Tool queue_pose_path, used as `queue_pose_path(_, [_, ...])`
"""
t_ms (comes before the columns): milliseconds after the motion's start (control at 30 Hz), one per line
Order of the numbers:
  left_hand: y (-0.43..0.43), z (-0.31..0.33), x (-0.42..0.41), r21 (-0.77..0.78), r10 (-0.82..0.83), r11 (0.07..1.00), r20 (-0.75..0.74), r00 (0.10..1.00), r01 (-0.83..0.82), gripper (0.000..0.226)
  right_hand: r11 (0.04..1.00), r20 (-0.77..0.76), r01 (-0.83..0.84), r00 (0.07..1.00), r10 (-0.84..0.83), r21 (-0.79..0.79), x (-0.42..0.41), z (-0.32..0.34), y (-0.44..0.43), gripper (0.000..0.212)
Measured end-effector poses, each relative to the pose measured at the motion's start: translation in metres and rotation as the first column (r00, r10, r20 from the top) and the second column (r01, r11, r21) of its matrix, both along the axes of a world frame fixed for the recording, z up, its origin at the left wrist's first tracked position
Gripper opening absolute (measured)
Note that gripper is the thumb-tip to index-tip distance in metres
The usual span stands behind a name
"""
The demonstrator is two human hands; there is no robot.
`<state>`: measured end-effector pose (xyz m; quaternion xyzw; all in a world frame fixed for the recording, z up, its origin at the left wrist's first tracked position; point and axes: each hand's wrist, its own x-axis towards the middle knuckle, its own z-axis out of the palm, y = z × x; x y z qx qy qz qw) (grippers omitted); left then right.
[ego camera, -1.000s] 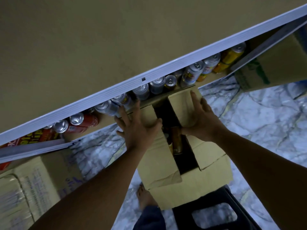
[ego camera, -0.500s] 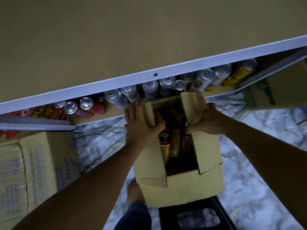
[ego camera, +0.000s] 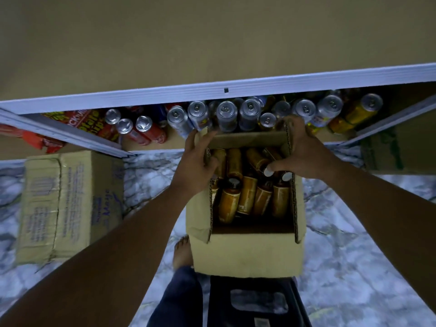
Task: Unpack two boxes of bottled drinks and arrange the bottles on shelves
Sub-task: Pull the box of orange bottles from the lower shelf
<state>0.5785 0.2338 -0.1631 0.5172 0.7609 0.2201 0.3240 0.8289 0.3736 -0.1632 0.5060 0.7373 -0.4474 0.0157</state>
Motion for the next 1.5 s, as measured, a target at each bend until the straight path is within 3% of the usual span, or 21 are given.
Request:
queue_pose_path(100, [-0.004,0.007,0.005,-0.037,0.044,0.998,-0.026,0.999,-0.045,0.073,0.999,-0.018,-0.011,1.000,0.011,0.033,0.010,0.013,-0.011,0.135])
queue_pose_path(233, [-0.017,0.018,0.005,-0.076,0.101,0.992,-0.044,0.994,-0.104,0.103,0.993,0.100,-0.064,0.993,0.055,0.097,0.016,0.029,-0.022,0.127])
queue_pose_path(367, [-0.032,0.024,-0.008,-0.153,0.077,0.982,-0.189,0.979,-0.107,0.123,0.994,0.202,-0.059,0.979,0.038,0.096,0.025,0.036,-0.030,0.134])
queue_pose_path(533, [-0.050,0.028,-0.025,-0.307,0.010,0.933,-0.499,0.867,-0.187,0.119,0.986,0.405,-0.040,0.914,-0.028,0.160,0.044,0.041,-0.042,0.135])
queue_pose_path(667, [-0.057,0.015,-0.040,-0.436,-0.173,0.882,-0.656,0.734,-0.181,0.114,0.966,0.553,-0.089,0.831,-0.063,0.244,0.065,0.025,-0.054,0.130])
queue_pose_path(733, [-0.061,0.002,-0.042,-0.497,-0.208,0.851,-0.615,0.760,-0.170,0.109,0.964,0.601,-0.097,0.796,-0.075,0.249,0.070,0.012,-0.059,0.127])
queue_pose_path(833, [-0.067,-0.035,-0.037,-0.565,-0.095,0.807,-0.410,0.907,-0.171,0.112,0.990,0.649,-0.054,0.759,-0.042,0.128,0.071,-0.013,-0.070,0.125])
queue_pose_path(900, [-0.071,-0.060,-0.033,-0.547,0.081,0.820,-0.182,0.980,-0.169,0.125,0.994,0.571,0.098,0.819,-0.056,-0.042,0.069,-0.037,-0.078,0.126])
queue_pose_path(1000, [-0.081,-0.086,-0.021,-0.416,0.252,0.887,0.068,0.965,-0.202,0.112,0.935,0.358,0.274,0.916,-0.182,-0.225,0.065,-0.069,-0.094,0.127])
queue_pose_path(1067, [-0.091,-0.092,-0.010,-0.335,0.250,0.918,0.078,0.965,-0.211,0.106,0.939,0.305,0.289,0.926,-0.224,-0.186,0.062,-0.077,-0.107,0.116])
queue_pose_path(1267, [-0.131,-0.092,0.021,-0.291,0.296,0.903,-0.112,0.949,-0.316,0.089,0.968,0.300,0.203,0.924,-0.239,0.145,0.055,-0.079,-0.135,0.095])
queue_pose_path(1500, [-0.118,-0.102,0.013,-0.269,0.285,0.913,-0.119,0.951,-0.307,0.089,0.943,0.264,0.266,0.912,-0.314,0.201,0.052,-0.095,-0.129,0.092])
